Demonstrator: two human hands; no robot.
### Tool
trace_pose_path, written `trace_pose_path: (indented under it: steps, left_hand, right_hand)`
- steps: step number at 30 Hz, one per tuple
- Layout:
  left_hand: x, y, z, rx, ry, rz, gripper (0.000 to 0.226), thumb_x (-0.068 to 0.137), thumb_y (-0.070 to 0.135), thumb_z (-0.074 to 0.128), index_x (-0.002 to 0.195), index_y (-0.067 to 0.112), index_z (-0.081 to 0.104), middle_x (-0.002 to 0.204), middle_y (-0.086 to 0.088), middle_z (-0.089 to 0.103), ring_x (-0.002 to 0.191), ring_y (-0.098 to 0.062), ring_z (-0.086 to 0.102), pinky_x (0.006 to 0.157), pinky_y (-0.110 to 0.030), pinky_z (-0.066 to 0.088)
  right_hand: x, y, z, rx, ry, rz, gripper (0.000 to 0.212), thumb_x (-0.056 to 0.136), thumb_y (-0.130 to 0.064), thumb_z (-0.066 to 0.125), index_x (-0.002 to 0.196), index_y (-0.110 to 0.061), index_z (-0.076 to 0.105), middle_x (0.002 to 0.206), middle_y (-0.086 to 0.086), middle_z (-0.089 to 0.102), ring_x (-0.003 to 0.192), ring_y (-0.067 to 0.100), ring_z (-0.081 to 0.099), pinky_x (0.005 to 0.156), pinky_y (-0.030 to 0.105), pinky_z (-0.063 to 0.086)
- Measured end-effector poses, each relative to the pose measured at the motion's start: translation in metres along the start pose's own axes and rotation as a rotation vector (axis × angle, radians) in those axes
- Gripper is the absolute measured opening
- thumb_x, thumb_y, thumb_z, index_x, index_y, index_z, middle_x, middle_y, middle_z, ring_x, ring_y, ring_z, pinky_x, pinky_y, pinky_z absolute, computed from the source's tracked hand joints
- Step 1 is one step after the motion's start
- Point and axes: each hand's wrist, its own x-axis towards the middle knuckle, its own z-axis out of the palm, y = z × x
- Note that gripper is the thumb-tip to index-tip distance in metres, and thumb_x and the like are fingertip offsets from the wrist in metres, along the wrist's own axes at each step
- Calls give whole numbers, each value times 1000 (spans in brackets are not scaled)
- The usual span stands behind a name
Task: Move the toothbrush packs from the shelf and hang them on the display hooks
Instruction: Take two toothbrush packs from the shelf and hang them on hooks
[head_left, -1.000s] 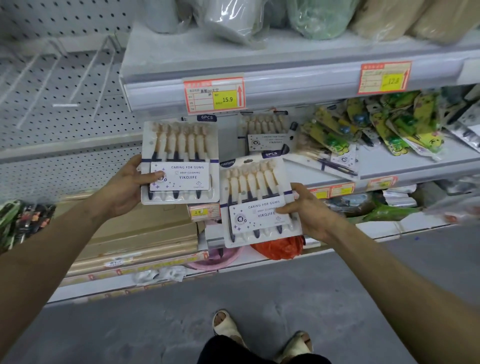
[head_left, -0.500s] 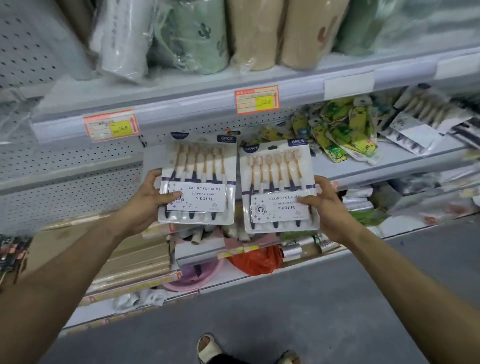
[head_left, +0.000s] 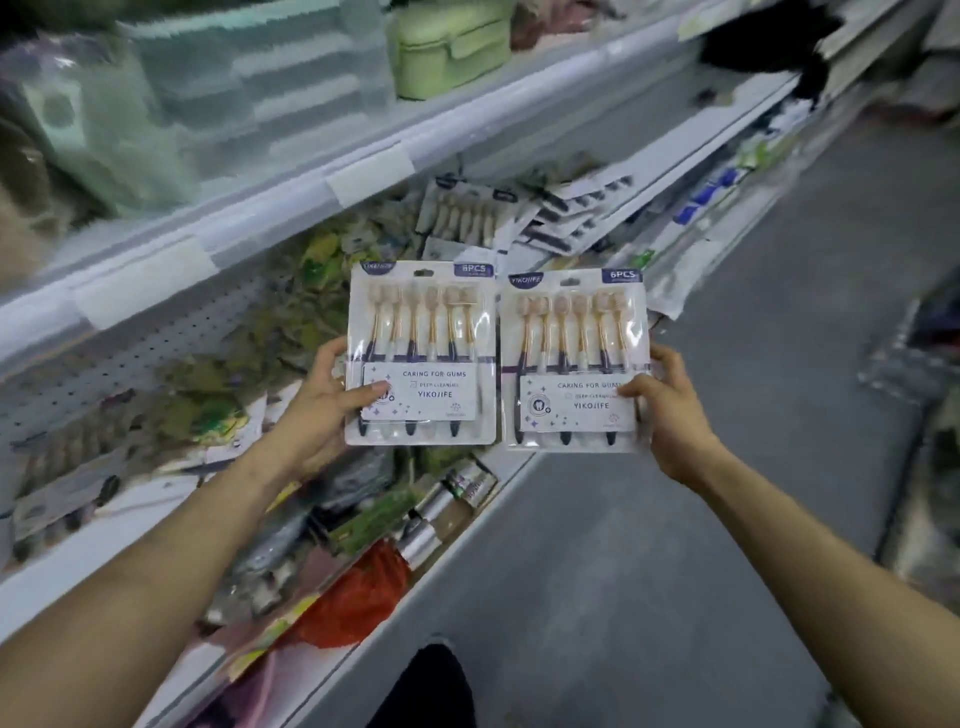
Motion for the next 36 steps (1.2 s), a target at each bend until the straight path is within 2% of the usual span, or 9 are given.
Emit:
trace_pose_path:
  steps: [6,9,13,19,22,26,29,32,36]
  left_hand:
    - [130,3,149,79,-291,-7,68,94,-9,66,151,20,42,140,-13,67,121,-28,69,104,-39,56]
    - [195,4,224,104,-411,3,69,95,-9,66,153,20,42,141,-9,67,125,-25,68,101,-34,58]
    - [272,8,317,135,-553,-10,73,94,-8,67,156,23,40,141,0,68,130,-23,64,111,-45,51]
    - [370,24,459,124,-727,-74,71,96,-6,64,151,32,44,132,6,73,126,-20,67,107,-40,54]
    - [418,32,535,129,-820,-101,77,92,3,76,153,36,43,142,-3,67,132,-25,63,118,-54,43]
    - [478,40,635,123,-919,-119,109,62,37,102,152,47,42,156,-4,55,143,-30,53,122,-63,31]
    - [503,51,711,115,-877,-101,102,74,22,93,156,46,40,163,5,45,148,-23,46,127,-60,21]
    - [526,68,779,90,-812,-101,81,89,4,76,155,37,42,138,10,69,127,-13,66,123,-48,36]
    - [578,102,860,95,-785,-29,90,82,8,81,157,38,42,154,-2,57,136,-20,59,118,-41,42]
  right_hand:
    - [50,-22,-117,2,275,2,47,92,-7,52,124,-41,54,120,-3,69,105,22,71,68,35,56]
    - [83,-35,-166,20,397,-41,47,94,-2,51,132,-29,53,124,-1,69,110,19,68,80,34,56]
    - [120,-60,-226,36,584,-52,44,96,-1,50,132,-26,54,113,-5,72,92,7,73,71,27,59]
    - [175,-106,-313,49,802,-99,47,90,0,53,132,-21,55,121,-4,70,114,16,69,101,46,58]
    - [211,-130,-358,47,858,-138,48,92,3,52,136,-17,53,130,3,67,116,16,67,87,29,57]
    - [272,-161,-427,89,891,-171,47,94,10,47,136,-10,50,118,0,67,87,-5,71,70,16,58]
    - [319,-184,-482,108,874,-202,44,93,6,49,132,-15,53,119,1,68,95,1,71,83,27,62]
    - [364,-216,-536,117,843,-172,44,94,-1,53,131,-24,55,117,-1,71,104,13,71,81,33,61]
    - [441,-257,-611,143,795,-183,50,81,-15,61,124,-41,59,117,1,77,112,28,74,103,60,55]
